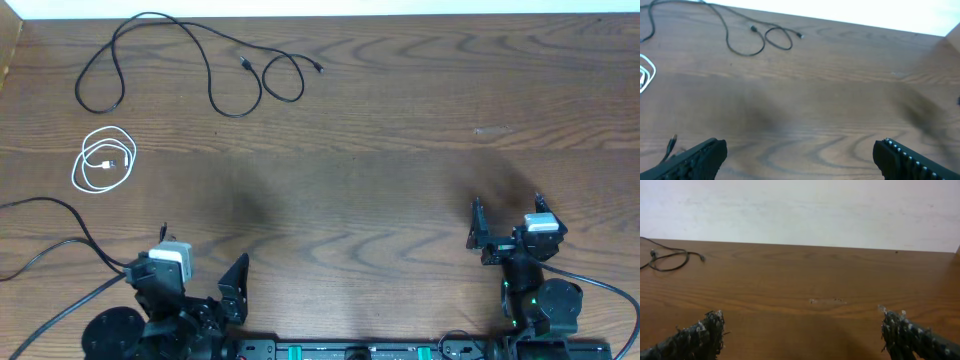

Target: Untangle cables

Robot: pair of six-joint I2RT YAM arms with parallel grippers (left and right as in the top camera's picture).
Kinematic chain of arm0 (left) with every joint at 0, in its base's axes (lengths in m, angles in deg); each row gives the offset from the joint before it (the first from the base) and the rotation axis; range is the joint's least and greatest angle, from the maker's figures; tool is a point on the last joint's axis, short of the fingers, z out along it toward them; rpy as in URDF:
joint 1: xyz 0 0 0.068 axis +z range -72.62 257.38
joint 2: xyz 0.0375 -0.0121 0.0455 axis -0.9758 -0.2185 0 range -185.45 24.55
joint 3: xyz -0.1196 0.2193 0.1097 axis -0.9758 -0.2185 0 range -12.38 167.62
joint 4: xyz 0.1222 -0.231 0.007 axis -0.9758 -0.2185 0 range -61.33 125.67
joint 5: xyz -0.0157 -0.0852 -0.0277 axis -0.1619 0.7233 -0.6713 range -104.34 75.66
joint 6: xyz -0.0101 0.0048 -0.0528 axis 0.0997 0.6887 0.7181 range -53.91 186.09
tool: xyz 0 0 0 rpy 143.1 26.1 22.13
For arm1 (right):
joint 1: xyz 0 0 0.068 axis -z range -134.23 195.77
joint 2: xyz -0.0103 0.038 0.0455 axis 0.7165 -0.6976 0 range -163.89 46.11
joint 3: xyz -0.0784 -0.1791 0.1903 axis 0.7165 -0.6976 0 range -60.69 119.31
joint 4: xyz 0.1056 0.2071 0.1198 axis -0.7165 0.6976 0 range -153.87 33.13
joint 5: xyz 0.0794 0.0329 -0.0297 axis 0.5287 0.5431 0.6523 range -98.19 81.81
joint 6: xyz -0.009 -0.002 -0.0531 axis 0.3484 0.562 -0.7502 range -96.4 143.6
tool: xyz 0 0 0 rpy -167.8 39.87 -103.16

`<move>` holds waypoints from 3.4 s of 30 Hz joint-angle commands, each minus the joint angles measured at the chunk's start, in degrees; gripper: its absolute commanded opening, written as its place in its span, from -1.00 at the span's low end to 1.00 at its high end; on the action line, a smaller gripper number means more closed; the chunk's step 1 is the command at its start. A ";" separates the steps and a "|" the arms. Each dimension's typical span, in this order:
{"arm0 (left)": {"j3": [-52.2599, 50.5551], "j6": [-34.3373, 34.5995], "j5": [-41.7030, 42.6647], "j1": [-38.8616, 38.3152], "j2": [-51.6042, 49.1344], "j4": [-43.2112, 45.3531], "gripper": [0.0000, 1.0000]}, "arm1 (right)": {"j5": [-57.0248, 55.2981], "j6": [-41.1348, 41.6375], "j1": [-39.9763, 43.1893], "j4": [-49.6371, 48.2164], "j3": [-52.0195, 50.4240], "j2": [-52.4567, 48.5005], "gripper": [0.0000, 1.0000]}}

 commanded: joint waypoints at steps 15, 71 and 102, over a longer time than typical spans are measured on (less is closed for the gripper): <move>-18.40 -4.66 -0.33 1.64 8.74 15.98 0.96 | 0.02 -0.68 -0.55 0.26 -0.04 0.39 0.99; -51.23 -1.22 -1.70 0.59 15.32 56.43 0.96 | 0.02 -0.68 -0.55 0.26 -0.04 0.39 0.99; -51.25 -6.23 -12.79 0.59 15.32 55.15 0.96 | 0.02 -0.68 -0.55 0.26 -0.04 0.39 0.99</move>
